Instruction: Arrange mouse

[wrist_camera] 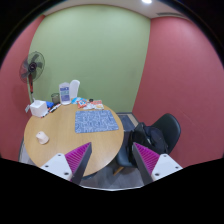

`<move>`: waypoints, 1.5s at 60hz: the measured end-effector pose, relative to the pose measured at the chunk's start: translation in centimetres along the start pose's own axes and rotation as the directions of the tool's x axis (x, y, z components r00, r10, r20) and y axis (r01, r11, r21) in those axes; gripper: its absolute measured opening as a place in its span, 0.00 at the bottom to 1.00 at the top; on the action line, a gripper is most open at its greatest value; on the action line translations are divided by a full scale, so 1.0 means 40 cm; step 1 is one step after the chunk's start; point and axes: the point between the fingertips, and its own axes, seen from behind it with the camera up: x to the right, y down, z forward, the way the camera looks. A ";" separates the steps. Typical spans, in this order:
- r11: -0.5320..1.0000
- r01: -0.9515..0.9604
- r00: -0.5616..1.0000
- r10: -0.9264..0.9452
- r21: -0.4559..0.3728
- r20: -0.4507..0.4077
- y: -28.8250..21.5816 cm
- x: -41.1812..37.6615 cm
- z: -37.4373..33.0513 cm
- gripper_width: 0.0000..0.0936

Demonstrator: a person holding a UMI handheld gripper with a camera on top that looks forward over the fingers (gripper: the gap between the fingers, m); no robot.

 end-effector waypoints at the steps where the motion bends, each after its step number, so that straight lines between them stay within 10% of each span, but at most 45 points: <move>1: 1.000 0.001 1.000 -0.001 -0.005 0.001 0.004 -0.001 0.000 0.89; 32: 0.986 0.082 0.978 -0.051 -0.145 0.203 0.324 -0.384 0.069 0.90; 49: 0.991 0.121 0.927 -0.090 -0.061 0.363 0.283 -0.823 0.255 0.90; 80: 0.981 0.192 0.902 -0.178 0.003 0.393 0.149 -1.090 0.562 0.89; 90: 0.989 0.144 0.898 -0.122 -0.021 0.422 0.133 -1.124 0.604 0.71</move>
